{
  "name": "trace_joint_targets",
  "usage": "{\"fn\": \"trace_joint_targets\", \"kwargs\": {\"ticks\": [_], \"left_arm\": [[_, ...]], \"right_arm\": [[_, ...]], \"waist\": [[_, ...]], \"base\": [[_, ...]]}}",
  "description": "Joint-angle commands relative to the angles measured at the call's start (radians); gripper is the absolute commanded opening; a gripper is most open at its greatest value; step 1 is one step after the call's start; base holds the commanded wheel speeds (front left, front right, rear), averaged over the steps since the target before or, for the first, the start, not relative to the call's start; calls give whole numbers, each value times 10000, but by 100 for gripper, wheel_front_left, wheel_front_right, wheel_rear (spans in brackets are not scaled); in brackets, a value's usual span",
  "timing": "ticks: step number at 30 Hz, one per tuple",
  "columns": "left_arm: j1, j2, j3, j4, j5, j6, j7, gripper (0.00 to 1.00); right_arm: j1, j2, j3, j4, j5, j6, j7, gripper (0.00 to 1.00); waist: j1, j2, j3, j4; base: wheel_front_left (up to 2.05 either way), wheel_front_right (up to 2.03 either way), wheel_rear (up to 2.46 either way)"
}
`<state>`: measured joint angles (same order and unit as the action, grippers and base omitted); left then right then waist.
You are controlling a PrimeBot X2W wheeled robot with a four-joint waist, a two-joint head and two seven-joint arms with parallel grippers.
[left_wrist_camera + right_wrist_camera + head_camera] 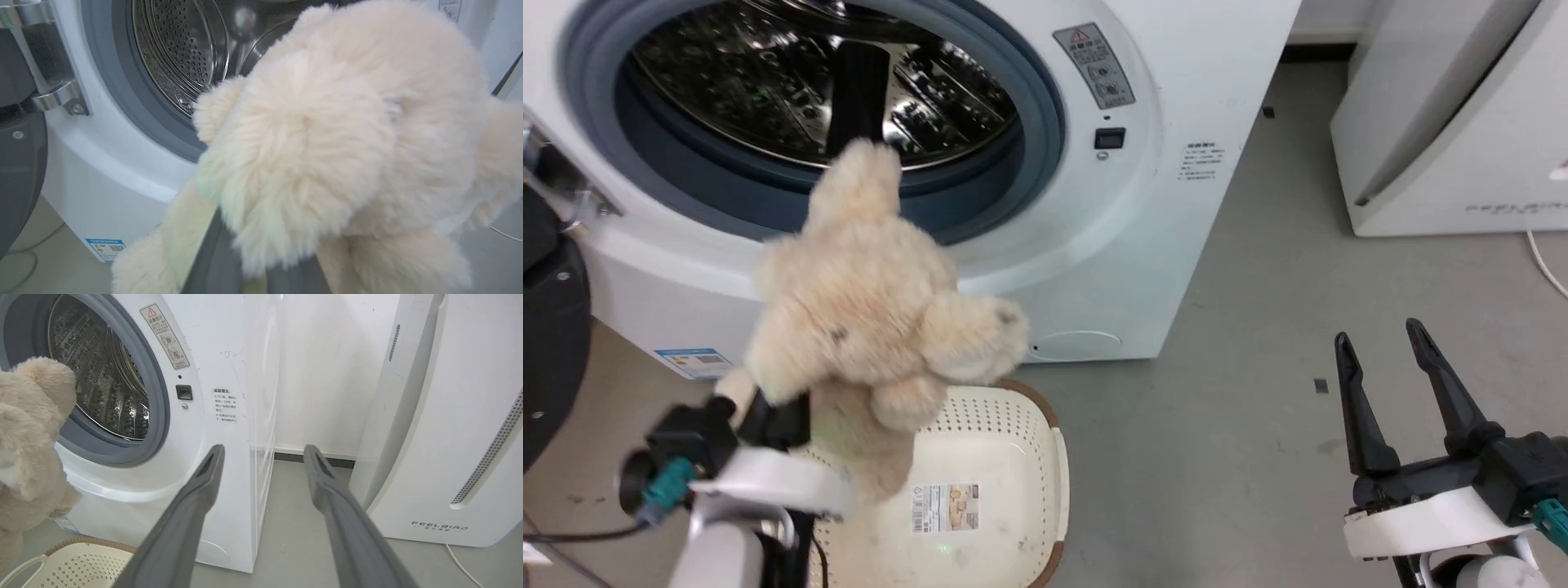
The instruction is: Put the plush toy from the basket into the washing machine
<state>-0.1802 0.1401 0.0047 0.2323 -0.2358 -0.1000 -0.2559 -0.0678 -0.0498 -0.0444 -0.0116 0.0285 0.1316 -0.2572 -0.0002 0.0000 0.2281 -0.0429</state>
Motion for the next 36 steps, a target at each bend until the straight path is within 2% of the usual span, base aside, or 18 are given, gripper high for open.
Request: {"fn": "trace_joint_targets", "kwargs": {"ticks": [1, 8, 18, 26, 31, 36], "left_arm": [[-336, 58, 147, -219, 15, -45, -58, 0], [-2192, 556, 557, -201, -261, -121, -9, 0], [-5996, 2254, 617, 766, -276, -211, 1315, 0], [-9572, 3582, -194, 2370, 54, -285, 1999, 0], [-11487, 4083, -869, 3655, 333, -299, 2217, 0], [-12612, 4502, -2051, 4782, 389, -304, 2405, 0]], "right_arm": [[45, -4, 17, -42, 72, -9, -45, 100], [-188, -4, 51, -264, 90, -9, -45, 100], [-828, -4, -185, -636, 456, -9, -46, 100], [-1313, -4, -175, -823, 813, -9, -46, 100], [-1506, -4, -123, -888, 998, -9, -46, 100], [-1580, -4, -53, -917, 1140, -9, -46, 100]], "waist": [[2, 0, 163, -123], [2, 0, 1170, -619], [2, 0, 3306, -1389], [2, 0, 4818, -1722], [2, 0, 5461, -1917], [2, 0, 5832, -2060]], "base": [[0, 0, 0], [0, 0, 0], [0, 0, 0], [0, 0, 0], [0, 0, 0], [0, 0, 0]]}}
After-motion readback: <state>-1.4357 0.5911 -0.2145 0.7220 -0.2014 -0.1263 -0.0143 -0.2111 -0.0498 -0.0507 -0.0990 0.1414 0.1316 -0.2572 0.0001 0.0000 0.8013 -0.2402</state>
